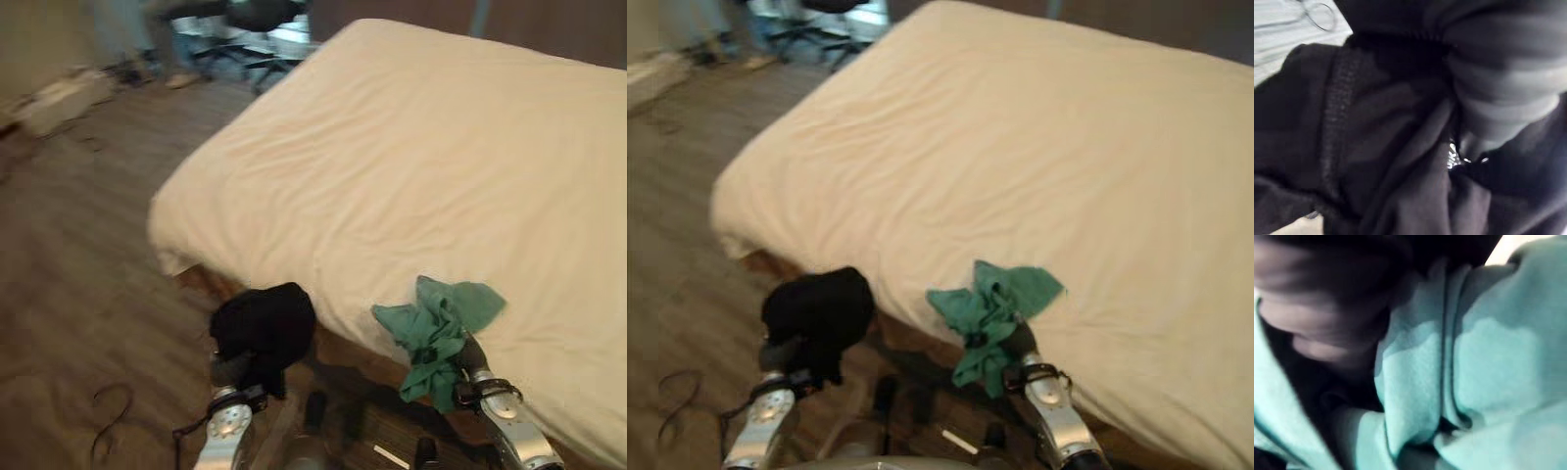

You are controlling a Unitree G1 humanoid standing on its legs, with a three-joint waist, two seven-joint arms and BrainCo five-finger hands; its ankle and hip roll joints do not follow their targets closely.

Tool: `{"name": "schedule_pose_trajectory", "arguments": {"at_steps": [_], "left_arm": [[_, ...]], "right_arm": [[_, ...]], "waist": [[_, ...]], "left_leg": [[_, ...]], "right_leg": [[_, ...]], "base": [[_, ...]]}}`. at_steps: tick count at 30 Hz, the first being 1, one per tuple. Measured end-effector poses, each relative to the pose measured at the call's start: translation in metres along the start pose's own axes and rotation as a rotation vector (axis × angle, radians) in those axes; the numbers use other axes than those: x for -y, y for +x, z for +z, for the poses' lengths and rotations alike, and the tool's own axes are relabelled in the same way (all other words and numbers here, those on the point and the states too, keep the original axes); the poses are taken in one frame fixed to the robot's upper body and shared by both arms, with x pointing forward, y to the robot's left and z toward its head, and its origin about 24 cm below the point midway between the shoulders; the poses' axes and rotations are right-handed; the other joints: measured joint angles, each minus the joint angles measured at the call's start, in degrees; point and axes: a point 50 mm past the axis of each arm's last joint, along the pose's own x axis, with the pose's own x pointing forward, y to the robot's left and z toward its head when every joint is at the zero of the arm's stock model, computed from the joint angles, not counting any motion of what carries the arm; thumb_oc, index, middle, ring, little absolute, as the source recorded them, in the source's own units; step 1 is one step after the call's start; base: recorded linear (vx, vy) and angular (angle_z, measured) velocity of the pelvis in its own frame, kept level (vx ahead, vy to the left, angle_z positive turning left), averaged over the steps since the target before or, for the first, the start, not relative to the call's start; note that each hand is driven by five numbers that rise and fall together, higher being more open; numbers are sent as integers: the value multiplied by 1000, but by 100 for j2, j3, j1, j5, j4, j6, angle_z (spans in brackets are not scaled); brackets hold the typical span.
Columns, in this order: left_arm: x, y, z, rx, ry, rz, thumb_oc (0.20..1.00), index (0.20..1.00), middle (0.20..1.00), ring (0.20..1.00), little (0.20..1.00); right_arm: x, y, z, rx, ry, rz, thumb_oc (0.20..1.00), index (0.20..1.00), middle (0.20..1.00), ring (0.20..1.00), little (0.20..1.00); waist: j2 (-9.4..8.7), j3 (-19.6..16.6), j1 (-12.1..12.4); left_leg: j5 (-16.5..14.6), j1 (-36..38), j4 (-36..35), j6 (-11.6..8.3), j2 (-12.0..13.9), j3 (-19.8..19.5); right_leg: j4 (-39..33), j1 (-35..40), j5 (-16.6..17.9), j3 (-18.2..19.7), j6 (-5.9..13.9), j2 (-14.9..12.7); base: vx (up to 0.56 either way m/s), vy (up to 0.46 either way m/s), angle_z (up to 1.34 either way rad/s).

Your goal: Tidy up the quilt and then pick up the clothes from the bed and put them into the laundry hamper.

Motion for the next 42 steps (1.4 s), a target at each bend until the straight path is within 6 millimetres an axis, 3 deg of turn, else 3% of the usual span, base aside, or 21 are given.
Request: {"name": "schedule_pose_trajectory", "arguments": {"at_steps": [2,3,5,7,10,11,13,14,16,18,19,23,27,31,34,36,37,39,40,41,42], "left_arm": [[-1,4,4,12,1,13,200,200,200,200,200],[-4,4,-1,-11,8,31,200,200,200,200,200],[-10,-7,-16,-63,2,49,200,200,200,200,200],[-9,-15,-26,-101,-1,47,200,200,200,200,200],[-20,-3,-9,-40,57,24,200,200,200,200,200],[-31,0,-6,-40,88,42,200,200,200,200,200],[-28,11,-1,-35,151,4,200,200,200,200,200],[-24,16,3,-27,158,-17,200,200,200,200,200],[-19,16,-2,-53,156,-39,200,200,200,200,200],[-11,11,-13,-93,145,-68,200,200,200,200,200],[2,-5,-28,-133,146,-136,200,200,200,200,200],[-3,1,-23,-89,206,-186,200,200,200,200,200],[-14,7,-20,-86,243,-161,200,200,200,200,200],[-9,4,-26,-102,251,-171,200,200,200,200,200],[-7,6,-29,-118,249,-163,200,200,200,200,200],[-9,4,-32,-131,252,-159,200,200,200,200,200],[-16,1,-36,-149,249,-137,200,200,200,200,200],[-25,-9,-49,-195,254,-119,200,200,200,200,200],[-31,-12,-52,-209,279,-123,200,200,200,200,200],[-29,-5,-40,-163,276,-124,200,200,200,200,200],[-26,2,-32,-140,274,-123,200,200,200,200,200]], "right_arm": [[2,6,10,31,-43,-19,200,200,200,200,200],[4,6,11,40,-72,-26,200,200,200,200,200],[11,4,10,28,-112,-33,200,200,200,200,200],[22,-2,-3,-26,-156,-52,200,200,200,200,200],[6,-8,-18,-98,-110,-31,200,200,200,200,200],[-9,-3,-16,-85,-73,7,200,200,200,200,200],[-18,6,1,-16,23,-9,200,200,200,200,200],[-18,9,2,-18,45,-7,200,200,200,200,200],[-16,20,11,-5,58,-15,200,200,200,200,200],[-9,23,13,1,58,-19,200,200,200,200,200],[9,30,11,-30,7,-35,200,200,200,200,200],[19,10,-19,-104,-213,-24,200,200,200,200,200],[35,3,-30,-152,-291,-26,200,200,200,200,200],[44,7,-21,-128,-310,-46,200,200,200,200,200],[42,9,-20,-124,-328,-43,200,200,200,200,200],[39,6,-21,-120,-339,-33,200,200,200,200,200],[36,0,-28,-138,-326,-28,200,200,200,200,200],[32,-12,-38,-166,-321,-11,200,200,200,200,200],[25,-15,-42,-170,-314,6,200,200,200,200,200],[19,-17,-41,-157,-323,26,200,200,200,200,200],[12,-15,-36,-134,-317,38,200,200,200,200,200]], "waist": [[-371,5,25],[-417,-8,-44],[-310,-39,0],[-136,-216,-162],[-341,-196,34],[-424,-129,211],[-10,132,-168],[20,243,-283],[-190,493,-379],[92,563,-631],[323,542,-774],[225,551,-326],[-151,668,160],[-40,628,277],[120,514,481],[-23,495,598],[-265,409,713],[-401,105,717],[-509,-68,579],[-661,-74,419],[-633,60,260]], "left_leg": [[331,-193,406,9,282,2287],[457,-126,837,2,447,2858],[305,291,1660,44,586,2936],[745,432,1513,280,383,2696],[953,237,1134,761,-456,1792],[974,370,784,936,-620,1436],[1409,379,366,779,-495,472],[1509,531,60,734,-547,251],[1465,783,-2,794,-984,290],[1272,844,-23,900,-1018,203],[1017,1419,16,438,-876,581],[827,1288,656,155,-745,434],[880,-192,2872,-230,-963,-95],[911,-198,1059,-86,-864,432],[962,-283,36,-183,-247,1430],[976,-475,164,-194,-113,1398],[850,-485,997,-48,-118,1388],[308,-127,1605,131,-274,1363],[557,166,1184,616,-462,1390],[320,341,1121,766,-734,1316],[51,531,1175,937,-877,1114]], "right_leg": [[19,23,-9,-822,-33,-371],[27,146,-11,-1123,-34,-437],[164,656,-170,-1632,229,-605],[569,803,-216,-1910,287,-722],[2631,579,-204,-2043,-42,-1579],[3355,245,-438,-1359,-118,-1494],[3376,-402,-1423,1203,-432,553],[3030,-653,-1677,1755,-451,1014],[2422,-1295,-1630,2025,-547,862],[2424,-1693,-1475,2389,-549,943],[1625,-1425,-411,1900,-487,606],[1389,-1142,-532,1632,-750,689],[1153,-1025,-578,1742,-896,472],[525,-722,-529,1708,-964,555],[229,-393,-533,1571,-961,833],[258,-231,-535,1592,-960,769],[338,-48,-721,1612,-806,510],[1038,63,-1068,1492,-410,310],[2911,-644,-1591,1482,153,-105],[4002,-1145,-1164,1684,311,-233],[5409,-1656,-135,2025,511,-327]], "base": [[-25,87,212],[33,134,180],[65,146,166],[131,206,172],[89,217,223],[104,204,213],[142,54,188],[142,-39,181],[167,-56,93],[105,-24,83],[56,4,70],[41,-78,23],[274,-4,-3],[450,117,-3],[409,95,3],[659,166,-17],[619,214,-27],[460,203,-24],[557,264,14],[781,355,54],[652,264,83]]}}
